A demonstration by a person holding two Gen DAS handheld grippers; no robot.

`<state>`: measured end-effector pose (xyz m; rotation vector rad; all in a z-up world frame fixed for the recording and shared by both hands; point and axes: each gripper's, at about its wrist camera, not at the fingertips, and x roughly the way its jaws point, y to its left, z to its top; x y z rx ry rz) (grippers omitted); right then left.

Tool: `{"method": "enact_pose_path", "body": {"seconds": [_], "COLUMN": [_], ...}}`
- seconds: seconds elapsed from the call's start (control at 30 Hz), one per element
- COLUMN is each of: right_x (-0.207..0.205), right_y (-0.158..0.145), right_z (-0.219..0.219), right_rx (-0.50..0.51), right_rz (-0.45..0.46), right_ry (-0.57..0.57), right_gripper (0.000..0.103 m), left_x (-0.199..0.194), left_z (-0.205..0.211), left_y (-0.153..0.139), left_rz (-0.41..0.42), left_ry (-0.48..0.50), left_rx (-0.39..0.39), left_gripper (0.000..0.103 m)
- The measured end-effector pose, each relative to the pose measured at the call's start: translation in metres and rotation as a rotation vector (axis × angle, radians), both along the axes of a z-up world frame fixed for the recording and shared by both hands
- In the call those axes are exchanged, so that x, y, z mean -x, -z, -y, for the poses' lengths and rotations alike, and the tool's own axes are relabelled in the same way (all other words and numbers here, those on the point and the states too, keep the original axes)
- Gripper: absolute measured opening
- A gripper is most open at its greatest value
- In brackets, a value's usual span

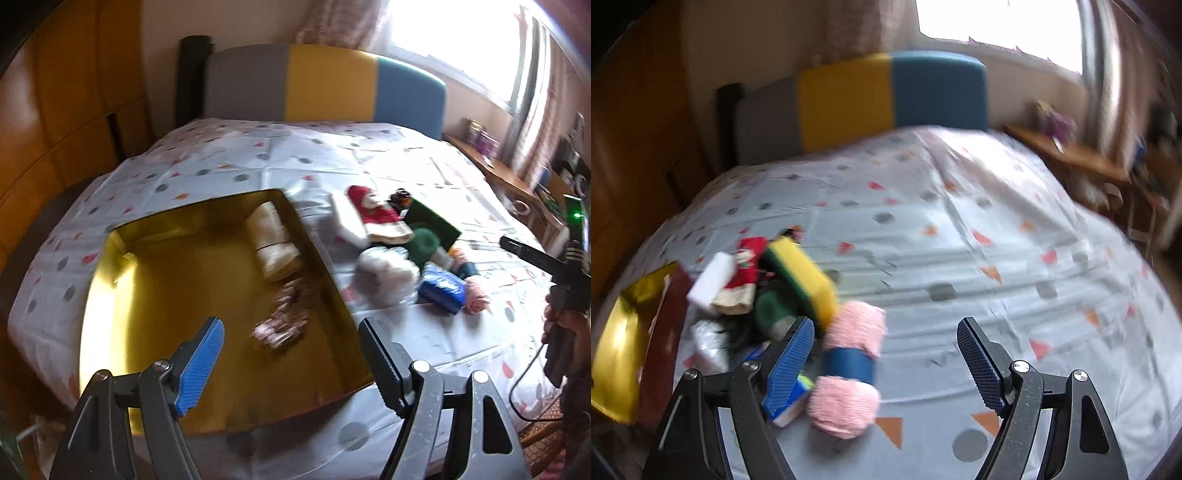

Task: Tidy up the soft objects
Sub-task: 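Reach the left tool to the white sponge and grasp it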

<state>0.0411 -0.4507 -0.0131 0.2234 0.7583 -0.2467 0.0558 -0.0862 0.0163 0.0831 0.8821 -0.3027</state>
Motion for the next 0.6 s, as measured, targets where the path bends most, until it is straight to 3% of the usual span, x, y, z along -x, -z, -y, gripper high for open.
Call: {"method": "enact_pose_path", "body": {"seconds": [0.3, 0.43, 0.6], "right_x": [0.003, 0.006, 0.002], "right_y": [-0.007, -0.009, -0.006], "right_z": [0.012, 0.008, 0.009], "right_rx": [-0.066, -0.068, -0.087], "right_rz": [0.049, 0.059, 0.045], "right_ry": [0.021, 0.003, -0.007], "right_gripper": [0.084, 0.085, 0.085], "left_x": [-0.068, -0.104, -0.145], "left_z": [0.058, 0.08, 0.102], "left_y": [-0.003, 0.009, 0.027], "left_rz": [-0.038, -0.092, -0.16], "left_ry": [0.079, 0.102, 0.106], "left_rx": [0.01, 0.0, 0.018], "left_gripper": [0.063, 0.054, 0.052]}}
